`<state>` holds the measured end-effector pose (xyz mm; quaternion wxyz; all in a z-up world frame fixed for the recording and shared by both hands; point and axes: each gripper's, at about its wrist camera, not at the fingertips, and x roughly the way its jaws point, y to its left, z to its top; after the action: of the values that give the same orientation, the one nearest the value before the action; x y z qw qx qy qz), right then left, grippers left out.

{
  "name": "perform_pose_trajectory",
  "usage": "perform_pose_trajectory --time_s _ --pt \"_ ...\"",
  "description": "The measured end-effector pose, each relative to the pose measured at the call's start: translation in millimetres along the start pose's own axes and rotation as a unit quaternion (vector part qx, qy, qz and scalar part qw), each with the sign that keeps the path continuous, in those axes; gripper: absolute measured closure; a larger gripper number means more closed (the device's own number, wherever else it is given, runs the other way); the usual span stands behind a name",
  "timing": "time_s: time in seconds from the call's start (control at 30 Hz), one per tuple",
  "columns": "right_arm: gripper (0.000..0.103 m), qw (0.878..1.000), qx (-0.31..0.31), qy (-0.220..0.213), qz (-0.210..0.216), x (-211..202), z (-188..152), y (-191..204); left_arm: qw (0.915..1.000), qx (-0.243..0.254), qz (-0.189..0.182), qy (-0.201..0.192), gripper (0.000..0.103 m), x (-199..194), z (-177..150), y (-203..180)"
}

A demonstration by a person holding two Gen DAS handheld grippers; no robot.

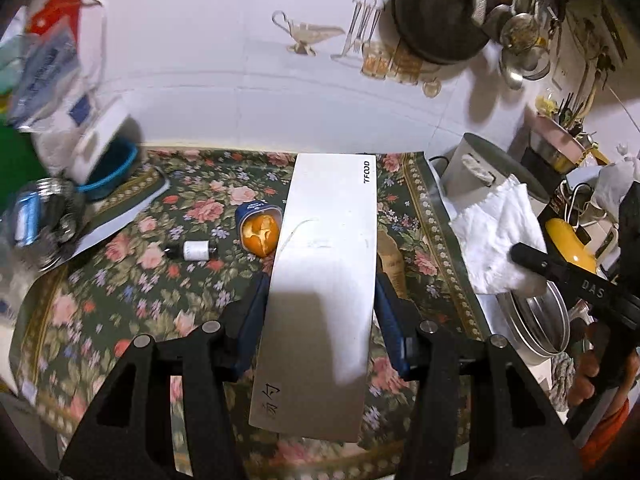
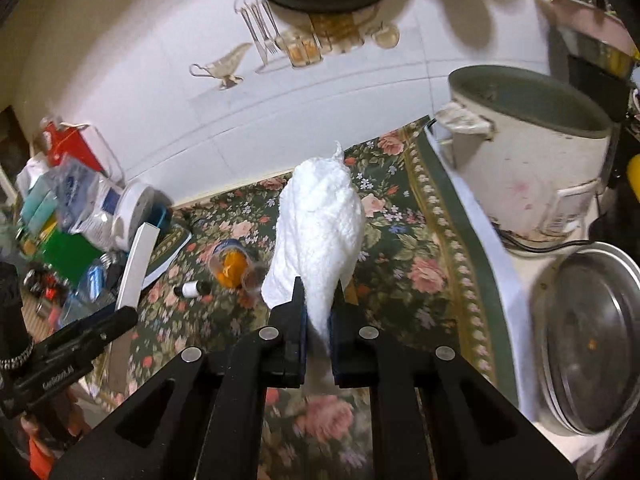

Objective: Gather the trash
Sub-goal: 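Carry box and tissue down over the floor bin and open both tools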

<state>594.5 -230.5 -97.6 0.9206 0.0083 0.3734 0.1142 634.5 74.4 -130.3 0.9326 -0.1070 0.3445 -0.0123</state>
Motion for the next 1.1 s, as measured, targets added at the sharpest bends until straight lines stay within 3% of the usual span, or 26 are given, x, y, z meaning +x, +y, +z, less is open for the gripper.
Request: perform_pose_trajectory --time_s 0.23,0.53,1.1 --pt "0.095 0.999 -0.026 -0.013 0.016 -48 -18 10 0.9992 -0.008 0.027 -0.028 0.051 -58 -24 -16" --pt "0.095 0.998 -0.031 -0.035 0.038 -95 -55 43 0.9993 0.000 0.019 -0.031 0.051 -106 -60 2" --pt "0.095 0.999 0.029 -0.036 -0.005 -148 -207 160 0.9975 0.062 -0.023 0.025 0.051 -220 -191 81"
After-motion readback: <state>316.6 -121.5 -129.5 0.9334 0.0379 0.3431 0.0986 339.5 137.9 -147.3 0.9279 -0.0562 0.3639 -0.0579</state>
